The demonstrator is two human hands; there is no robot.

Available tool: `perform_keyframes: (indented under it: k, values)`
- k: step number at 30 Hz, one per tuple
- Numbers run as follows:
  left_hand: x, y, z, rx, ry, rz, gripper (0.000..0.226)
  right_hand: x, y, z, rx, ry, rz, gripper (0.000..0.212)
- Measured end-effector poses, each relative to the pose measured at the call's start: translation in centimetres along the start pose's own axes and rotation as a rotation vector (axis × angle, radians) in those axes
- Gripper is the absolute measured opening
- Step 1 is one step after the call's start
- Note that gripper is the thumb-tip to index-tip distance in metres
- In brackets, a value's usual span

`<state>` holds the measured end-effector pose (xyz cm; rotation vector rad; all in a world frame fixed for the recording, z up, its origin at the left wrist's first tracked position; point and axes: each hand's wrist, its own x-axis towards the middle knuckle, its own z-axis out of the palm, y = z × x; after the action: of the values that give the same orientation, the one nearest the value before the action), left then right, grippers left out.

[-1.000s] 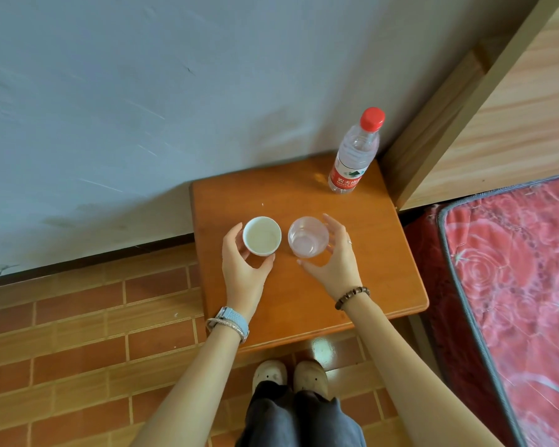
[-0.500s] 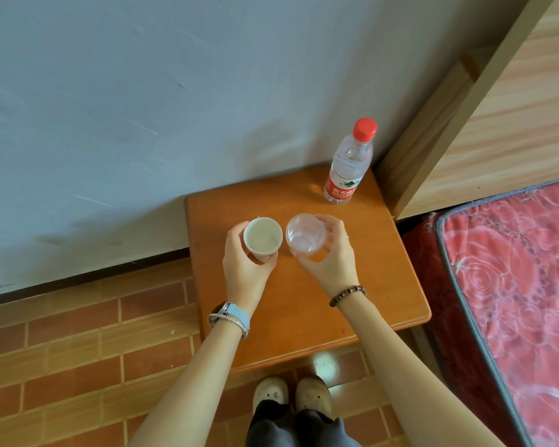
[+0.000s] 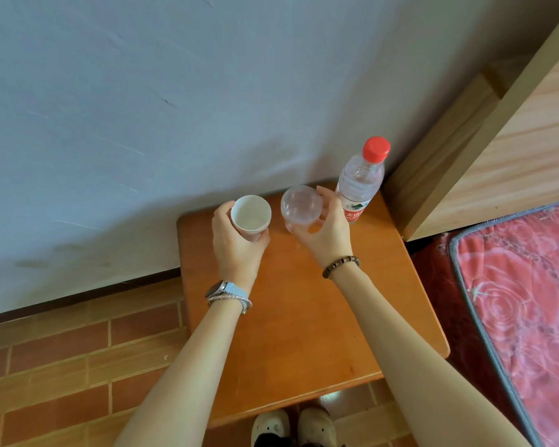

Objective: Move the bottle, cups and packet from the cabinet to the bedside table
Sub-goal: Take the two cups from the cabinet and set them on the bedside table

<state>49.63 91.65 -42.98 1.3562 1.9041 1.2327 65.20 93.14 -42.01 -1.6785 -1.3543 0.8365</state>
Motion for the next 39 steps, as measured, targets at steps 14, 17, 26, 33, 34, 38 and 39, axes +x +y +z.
perform_keyframes:
  k: [14, 17, 26, 33, 34, 38, 39]
  values:
    - [0.2, -0.6, 0.8, 0.009, 0.004, 0.010, 0.072, 0.5, -0.1, 0.4, 0.009, -0.010, -0.028, 0.073]
    - [-0.1, -0.6, 0.7, 0.021, -0.001, -0.001, 0.076, 0.5, 0.0, 0.2, -0.019, -0.031, -0.009, 0.079]
    - [-1.4, 1.4, -1.5, 0.085, -0.029, -0.082, 0.083, -1.4, -1.2, -2.0, -0.076, -0.097, 0.076, 0.080]
    - [-4.7, 8.0, -7.6, 0.264, -0.082, -0.048, 0.033, -5.7, -8.3, -8.4, -0.231, -0.029, 0.111, 0.023]
    - [-5.2, 9.2, -8.8, 0.301, -0.113, -0.025, 0.028, -6.4, -9.5, -9.6, -0.267, -0.063, 0.114, 0.019]
    - [-7.4, 14.0, -13.3, 0.475, -0.249, 0.063, 0.017, -9.2, -14.6, -14.4, -0.483, -0.196, 0.025, 0.013]
    - [-8.1, 15.2, -14.4, 0.510, -0.274, 0.082, 0.016, -10.0, -15.6, -15.5, -0.532, -0.213, 0.006, 0.013]
